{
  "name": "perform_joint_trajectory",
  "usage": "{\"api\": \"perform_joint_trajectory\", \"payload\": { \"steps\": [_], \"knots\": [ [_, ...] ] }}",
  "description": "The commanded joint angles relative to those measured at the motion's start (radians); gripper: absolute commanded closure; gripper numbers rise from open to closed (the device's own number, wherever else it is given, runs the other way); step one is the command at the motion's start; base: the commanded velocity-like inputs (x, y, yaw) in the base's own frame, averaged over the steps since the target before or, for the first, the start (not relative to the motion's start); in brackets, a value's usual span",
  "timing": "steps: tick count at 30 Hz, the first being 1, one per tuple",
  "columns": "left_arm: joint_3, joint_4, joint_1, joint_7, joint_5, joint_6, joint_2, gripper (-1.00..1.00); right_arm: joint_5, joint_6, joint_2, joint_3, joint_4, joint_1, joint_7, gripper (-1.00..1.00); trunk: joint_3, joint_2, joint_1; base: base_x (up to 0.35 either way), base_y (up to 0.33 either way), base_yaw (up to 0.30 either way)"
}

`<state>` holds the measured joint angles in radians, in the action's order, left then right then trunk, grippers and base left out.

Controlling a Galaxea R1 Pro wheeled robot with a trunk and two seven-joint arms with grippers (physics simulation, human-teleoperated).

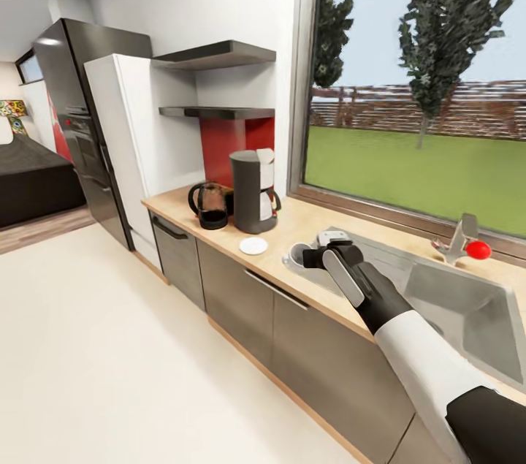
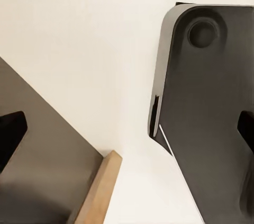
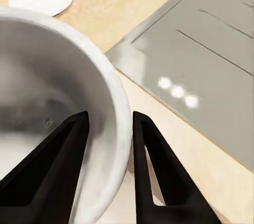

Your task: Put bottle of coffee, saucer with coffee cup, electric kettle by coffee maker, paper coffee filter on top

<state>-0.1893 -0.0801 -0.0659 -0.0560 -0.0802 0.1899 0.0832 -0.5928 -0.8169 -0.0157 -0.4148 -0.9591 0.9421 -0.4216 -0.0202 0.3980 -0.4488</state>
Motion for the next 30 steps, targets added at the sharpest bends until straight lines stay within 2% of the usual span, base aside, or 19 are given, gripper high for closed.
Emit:
{"api": "perform_joint_trajectory", "payload": {
  "steps": [1,21,30],
  "knots": [
    [-0.006,-0.001,0.0,-0.002,-0.008,0.002,0.0,-1.0,-0.01,-0.001,-0.001,-0.004,-0.001,0.001,-0.011,1.0,-0.002,0.002,-0.001,0.334,0.083,0.0],
    [-0.006,-0.001,0.0,-0.002,-0.008,0.003,0.0,-1.0,-0.008,-0.001,-0.004,-0.002,0.002,0.001,-0.011,1.0,-0.002,0.002,-0.001,0.301,0.196,0.0],
    [-0.005,-0.001,0.0,-0.001,-0.008,0.005,0.0,-1.0,-0.009,-0.001,-0.005,-0.002,0.048,0.001,-0.008,1.0,-0.002,0.002,-0.001,0.283,0.233,0.0]
  ]
}}
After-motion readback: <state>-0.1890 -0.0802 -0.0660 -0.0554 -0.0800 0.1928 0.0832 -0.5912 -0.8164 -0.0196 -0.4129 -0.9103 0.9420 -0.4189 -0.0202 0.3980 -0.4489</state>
